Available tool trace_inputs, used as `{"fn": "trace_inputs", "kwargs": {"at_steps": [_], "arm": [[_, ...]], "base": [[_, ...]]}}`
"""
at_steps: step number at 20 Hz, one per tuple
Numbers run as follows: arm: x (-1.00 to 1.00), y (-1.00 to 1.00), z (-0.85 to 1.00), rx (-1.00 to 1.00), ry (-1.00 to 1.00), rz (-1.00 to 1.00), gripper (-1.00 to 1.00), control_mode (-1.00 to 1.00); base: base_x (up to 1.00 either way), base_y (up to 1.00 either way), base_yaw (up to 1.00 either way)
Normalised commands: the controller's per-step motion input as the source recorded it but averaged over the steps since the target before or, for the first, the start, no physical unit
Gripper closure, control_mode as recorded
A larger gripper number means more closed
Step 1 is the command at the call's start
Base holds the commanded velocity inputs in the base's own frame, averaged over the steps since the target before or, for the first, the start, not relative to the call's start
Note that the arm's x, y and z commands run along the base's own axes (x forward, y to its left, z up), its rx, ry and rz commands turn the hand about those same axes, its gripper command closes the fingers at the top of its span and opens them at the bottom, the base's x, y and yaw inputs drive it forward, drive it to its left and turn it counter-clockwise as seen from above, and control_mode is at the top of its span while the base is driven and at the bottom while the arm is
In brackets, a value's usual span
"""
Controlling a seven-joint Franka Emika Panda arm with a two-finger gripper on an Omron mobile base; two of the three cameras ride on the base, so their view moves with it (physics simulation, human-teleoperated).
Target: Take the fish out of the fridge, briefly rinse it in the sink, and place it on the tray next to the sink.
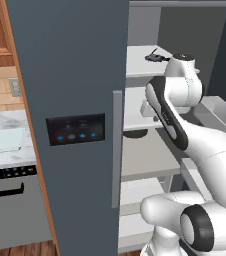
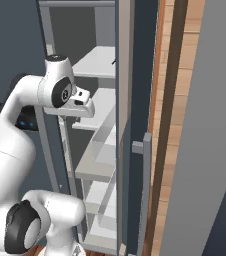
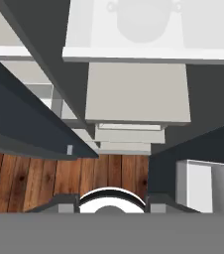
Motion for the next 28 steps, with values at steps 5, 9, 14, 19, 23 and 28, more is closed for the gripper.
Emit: {"fn": "trace_inputs", "kwargs": {"at_steps": [5,9,14,19,23,28], "arm": [[-0.02,0.00,0.00,0.00,0.00,0.00,-1.00,-1.00],[0.00,0.04,0.02,0.00,-0.02,0.00,-1.00,-1.00],[-0.32,-0.01,0.42,-0.11,-0.39,0.10,-1.00,-1.00],[-0.26,-0.15,0.67,-0.14,-0.46,0.10,-1.00,-1.00],[0.00,-0.26,0.71,-0.03,-0.32,0.06,-1.00,-1.00],[0.12,-0.40,0.63,0.02,-0.14,0.05,-1.00,-1.00]], "base": [[0.00,0.00,0.00],[0.00,0.00,0.00],[0.00,0.00,0.00],[0.00,0.00,0.00],[0.00,0.00,0.00],[0.00,0.00,0.00]]}}
